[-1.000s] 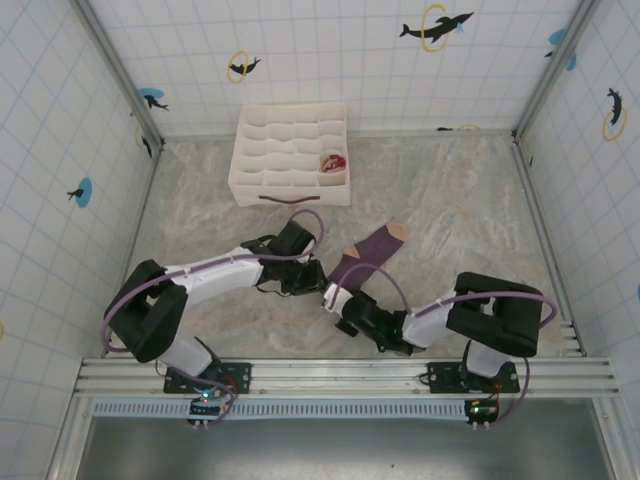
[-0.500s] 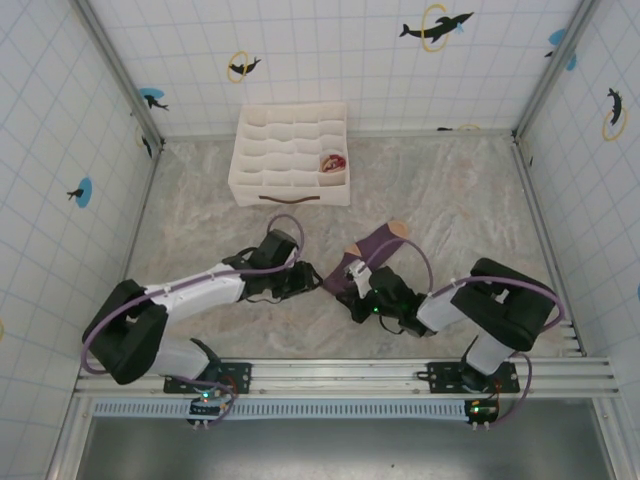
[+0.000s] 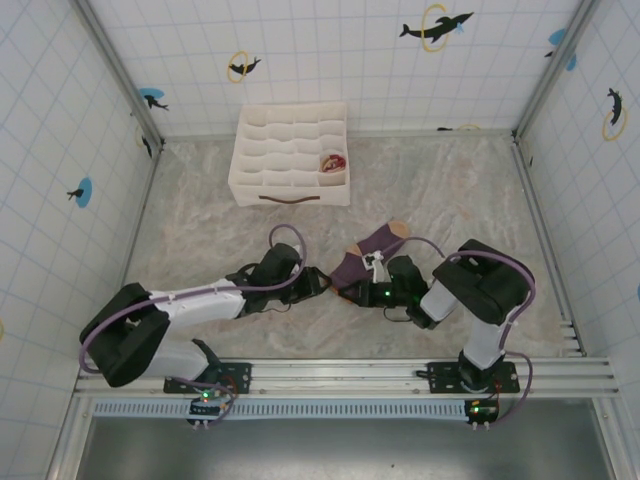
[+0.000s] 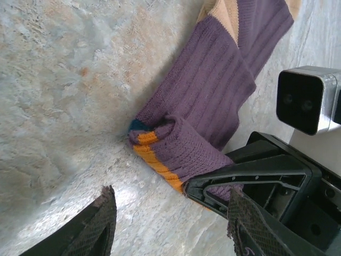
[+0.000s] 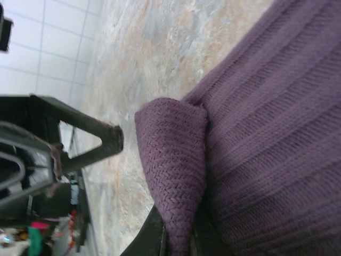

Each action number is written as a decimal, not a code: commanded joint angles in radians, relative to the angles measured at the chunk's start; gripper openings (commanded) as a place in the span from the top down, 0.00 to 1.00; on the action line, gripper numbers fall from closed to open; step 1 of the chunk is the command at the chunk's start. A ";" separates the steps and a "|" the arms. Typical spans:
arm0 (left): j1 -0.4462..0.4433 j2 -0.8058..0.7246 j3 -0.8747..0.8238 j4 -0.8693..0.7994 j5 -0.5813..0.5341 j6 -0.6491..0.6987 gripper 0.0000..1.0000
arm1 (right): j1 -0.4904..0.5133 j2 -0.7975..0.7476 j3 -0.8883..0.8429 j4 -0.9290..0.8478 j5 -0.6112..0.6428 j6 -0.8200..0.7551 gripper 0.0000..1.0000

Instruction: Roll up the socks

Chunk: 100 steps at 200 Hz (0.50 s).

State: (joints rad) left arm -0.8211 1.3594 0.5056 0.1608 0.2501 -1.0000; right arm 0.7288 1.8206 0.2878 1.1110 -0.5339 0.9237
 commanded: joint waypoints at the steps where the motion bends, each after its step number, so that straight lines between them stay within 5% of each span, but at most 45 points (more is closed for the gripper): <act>1: -0.015 0.037 -0.006 0.065 -0.029 -0.044 0.43 | -0.007 0.075 -0.054 -0.131 -0.023 0.169 1.00; 48: -0.021 0.099 0.006 0.118 -0.062 -0.092 0.43 | -0.019 0.076 -0.050 -0.195 -0.009 0.222 1.00; 100: -0.047 0.193 0.030 0.178 -0.051 -0.138 0.56 | -0.041 0.078 -0.038 -0.238 -0.010 0.243 1.00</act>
State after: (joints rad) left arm -0.8459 1.5158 0.5156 0.2874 0.2119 -1.0988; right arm 0.6998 1.8408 0.2848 1.1236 -0.5625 1.1458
